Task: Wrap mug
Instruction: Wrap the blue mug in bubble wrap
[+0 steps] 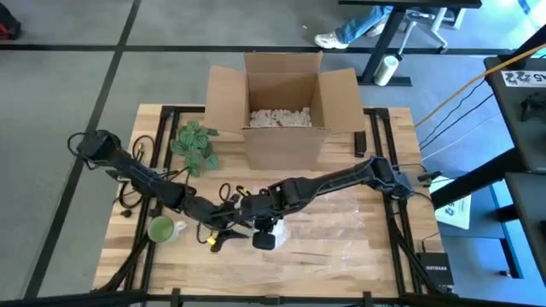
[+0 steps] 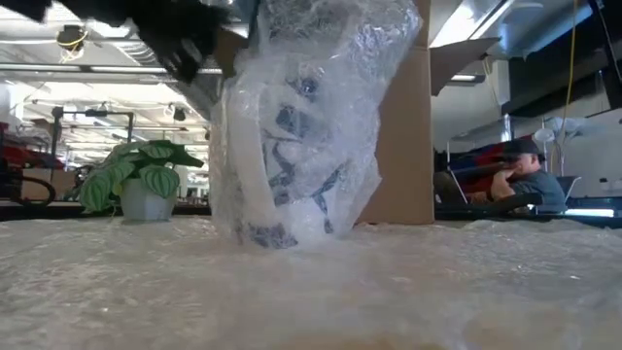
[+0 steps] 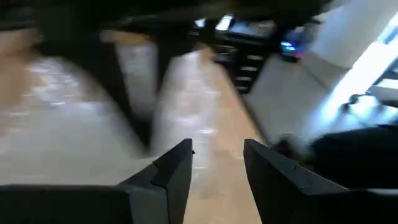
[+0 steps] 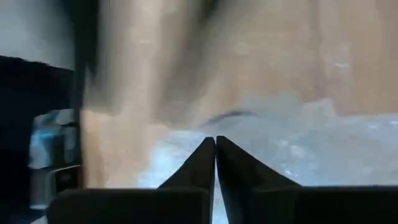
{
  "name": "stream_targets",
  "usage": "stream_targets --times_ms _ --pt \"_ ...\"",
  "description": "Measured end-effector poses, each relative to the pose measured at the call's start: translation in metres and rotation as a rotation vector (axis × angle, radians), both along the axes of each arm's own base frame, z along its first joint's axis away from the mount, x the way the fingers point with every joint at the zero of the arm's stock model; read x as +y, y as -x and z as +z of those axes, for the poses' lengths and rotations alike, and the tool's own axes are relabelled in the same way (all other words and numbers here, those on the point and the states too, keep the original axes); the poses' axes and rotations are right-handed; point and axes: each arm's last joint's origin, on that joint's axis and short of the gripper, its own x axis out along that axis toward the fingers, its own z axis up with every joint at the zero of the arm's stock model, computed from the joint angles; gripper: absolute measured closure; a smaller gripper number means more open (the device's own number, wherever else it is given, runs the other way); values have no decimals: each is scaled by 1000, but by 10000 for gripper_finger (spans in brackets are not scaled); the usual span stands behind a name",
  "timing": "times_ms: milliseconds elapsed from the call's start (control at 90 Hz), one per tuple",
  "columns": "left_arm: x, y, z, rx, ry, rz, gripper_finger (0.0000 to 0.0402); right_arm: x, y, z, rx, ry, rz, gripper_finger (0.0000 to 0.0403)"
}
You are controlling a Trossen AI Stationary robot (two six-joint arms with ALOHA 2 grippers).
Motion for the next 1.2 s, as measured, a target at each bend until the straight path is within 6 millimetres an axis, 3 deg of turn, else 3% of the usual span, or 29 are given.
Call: stream_targets --times_ms 644,989,1200 --pt "-10 21 -18 216 -57 64 272 -8 -17 -66 195 -87 2 403" --pt "-9 23 -20 219 -93 112 272 -6 -21 -57 155 -85 2 403" --pt "-11 17 -14 98 -141 148 273 -5 -26 -51 111 -87 4 403"
